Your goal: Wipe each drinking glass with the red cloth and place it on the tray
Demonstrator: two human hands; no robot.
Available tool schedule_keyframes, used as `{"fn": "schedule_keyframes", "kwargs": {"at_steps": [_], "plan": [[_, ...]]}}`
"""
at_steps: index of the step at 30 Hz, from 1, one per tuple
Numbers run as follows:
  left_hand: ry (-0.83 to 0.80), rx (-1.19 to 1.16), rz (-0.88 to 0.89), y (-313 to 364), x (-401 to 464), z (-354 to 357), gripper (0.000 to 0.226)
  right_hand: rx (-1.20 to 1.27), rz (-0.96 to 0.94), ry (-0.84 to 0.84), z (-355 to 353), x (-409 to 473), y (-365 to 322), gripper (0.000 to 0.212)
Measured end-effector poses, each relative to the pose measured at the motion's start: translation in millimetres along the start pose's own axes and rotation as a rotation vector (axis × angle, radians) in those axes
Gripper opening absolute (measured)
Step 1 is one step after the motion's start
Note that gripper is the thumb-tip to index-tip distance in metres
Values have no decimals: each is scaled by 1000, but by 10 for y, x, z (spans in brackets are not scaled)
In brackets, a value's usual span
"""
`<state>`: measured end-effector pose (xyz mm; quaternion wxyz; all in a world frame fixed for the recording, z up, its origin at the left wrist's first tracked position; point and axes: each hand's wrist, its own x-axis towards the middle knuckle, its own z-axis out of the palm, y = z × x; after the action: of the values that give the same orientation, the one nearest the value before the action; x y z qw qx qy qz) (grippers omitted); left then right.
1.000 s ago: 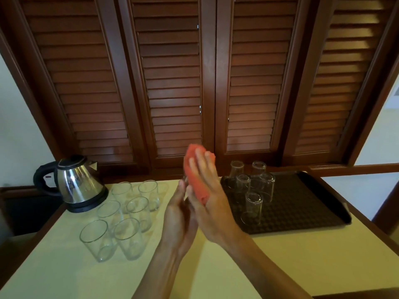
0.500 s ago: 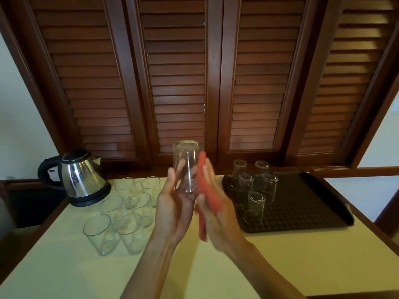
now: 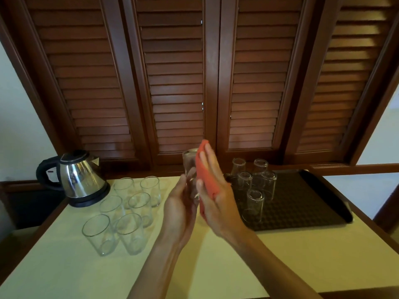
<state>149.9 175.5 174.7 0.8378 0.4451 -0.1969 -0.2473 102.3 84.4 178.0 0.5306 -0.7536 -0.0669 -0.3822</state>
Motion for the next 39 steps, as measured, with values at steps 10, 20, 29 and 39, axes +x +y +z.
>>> {"fn": "schedule_keyframes", "kwargs": {"at_steps": [10,20,29,39], "plan": [[-9,183,102,49,111,75,45,210,142,168,26,8,34,70],[46,336,151,40,17,112,36,147,188,111,-32,-58,-3,54],[13,307,131,12,-12,48,49,116,114,116,5,24,-62,49],[19,174,38,79,77,-9,44,-24,16,26,76,-60,-50,54]]}}
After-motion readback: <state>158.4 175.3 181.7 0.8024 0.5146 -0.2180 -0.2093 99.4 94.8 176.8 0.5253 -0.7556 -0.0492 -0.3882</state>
